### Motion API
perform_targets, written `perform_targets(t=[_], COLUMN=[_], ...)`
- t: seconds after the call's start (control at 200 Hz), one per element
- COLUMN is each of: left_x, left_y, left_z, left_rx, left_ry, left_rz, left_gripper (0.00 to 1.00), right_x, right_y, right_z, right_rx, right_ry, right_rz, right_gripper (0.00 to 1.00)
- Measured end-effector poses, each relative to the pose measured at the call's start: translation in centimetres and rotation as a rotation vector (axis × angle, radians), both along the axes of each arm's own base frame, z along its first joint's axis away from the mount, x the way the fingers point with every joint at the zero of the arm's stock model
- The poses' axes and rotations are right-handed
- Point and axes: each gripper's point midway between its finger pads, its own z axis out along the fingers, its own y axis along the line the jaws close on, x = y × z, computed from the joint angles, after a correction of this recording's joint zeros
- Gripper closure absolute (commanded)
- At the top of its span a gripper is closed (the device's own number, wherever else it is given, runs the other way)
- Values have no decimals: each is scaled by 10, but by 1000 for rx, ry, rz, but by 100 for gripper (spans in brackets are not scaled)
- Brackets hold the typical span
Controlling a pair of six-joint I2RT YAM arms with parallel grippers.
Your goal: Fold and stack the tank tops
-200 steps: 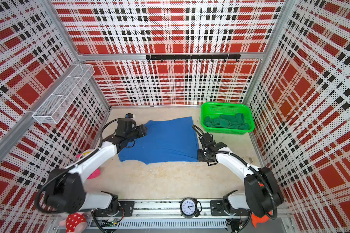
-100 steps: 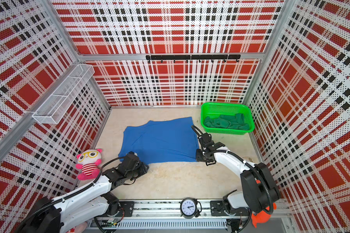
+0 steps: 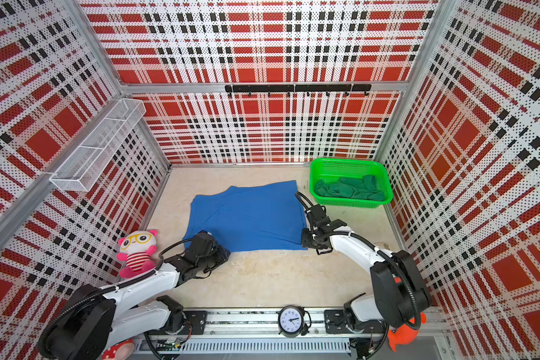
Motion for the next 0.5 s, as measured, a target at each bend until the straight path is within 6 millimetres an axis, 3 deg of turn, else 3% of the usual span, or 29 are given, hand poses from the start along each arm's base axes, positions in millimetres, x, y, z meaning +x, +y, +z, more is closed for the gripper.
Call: perform_targets(t=[0.15,0.496], left_x=[7,14], left_y=[-3,-7], left_z=[0,-2], left_rx=[3,13], left_ry=[-7,-4], left_rz=[-12,-32], left_gripper=[61,78], right_x=[1,1], right_y=[1,2], right_z=[-2,-19], right_rx=[3,-8], right_ry=[3,40], right_rz=[-2,-7], right_gripper=[60,60])
